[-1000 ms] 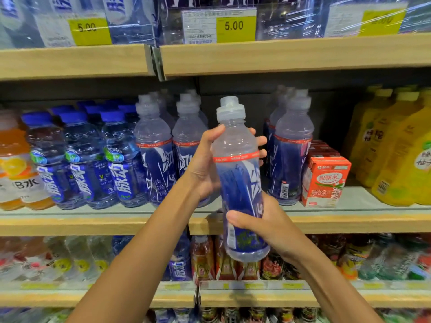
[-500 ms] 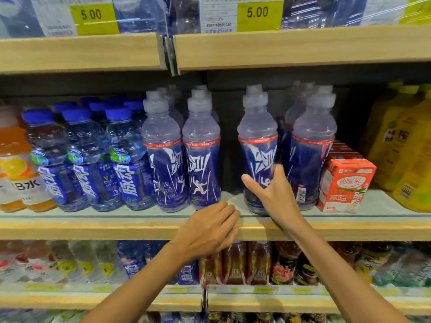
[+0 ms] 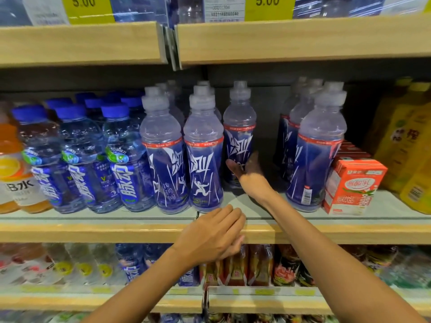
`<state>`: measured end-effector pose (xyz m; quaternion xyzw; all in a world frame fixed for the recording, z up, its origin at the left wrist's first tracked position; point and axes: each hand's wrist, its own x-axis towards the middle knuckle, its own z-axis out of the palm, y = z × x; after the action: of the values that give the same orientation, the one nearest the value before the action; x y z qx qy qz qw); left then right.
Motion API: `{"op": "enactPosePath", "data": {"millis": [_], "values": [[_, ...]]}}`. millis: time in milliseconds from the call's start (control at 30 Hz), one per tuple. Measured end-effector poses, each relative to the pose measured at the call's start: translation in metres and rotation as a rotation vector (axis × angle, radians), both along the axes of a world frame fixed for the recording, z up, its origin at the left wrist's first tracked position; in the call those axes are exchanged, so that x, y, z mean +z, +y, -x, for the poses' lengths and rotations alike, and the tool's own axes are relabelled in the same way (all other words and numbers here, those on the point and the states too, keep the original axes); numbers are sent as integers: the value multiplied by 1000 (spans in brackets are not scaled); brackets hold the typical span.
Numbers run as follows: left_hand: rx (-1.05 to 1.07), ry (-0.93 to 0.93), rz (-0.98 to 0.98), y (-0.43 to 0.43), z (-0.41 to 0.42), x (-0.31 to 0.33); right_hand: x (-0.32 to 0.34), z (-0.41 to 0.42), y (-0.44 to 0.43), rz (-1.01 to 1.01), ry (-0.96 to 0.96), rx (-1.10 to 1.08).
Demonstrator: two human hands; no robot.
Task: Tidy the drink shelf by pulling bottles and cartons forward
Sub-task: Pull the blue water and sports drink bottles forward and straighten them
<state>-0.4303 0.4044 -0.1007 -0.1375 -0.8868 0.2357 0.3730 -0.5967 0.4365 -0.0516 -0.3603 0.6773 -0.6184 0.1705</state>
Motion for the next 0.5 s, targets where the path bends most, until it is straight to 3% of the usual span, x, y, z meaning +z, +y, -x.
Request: {"op": "enactPosePath", "data": {"millis": [233, 367, 500], "values": [[34, -39, -42, 5, -3, 5, 2, -1, -2, -29, -24, -3], [61, -68, -61, 7, -4, 7, 5, -19, 30, -54, 213, -117], [108, -55, -118, 15, 1, 7, 0, -39, 94, 177, 446, -359]]}}
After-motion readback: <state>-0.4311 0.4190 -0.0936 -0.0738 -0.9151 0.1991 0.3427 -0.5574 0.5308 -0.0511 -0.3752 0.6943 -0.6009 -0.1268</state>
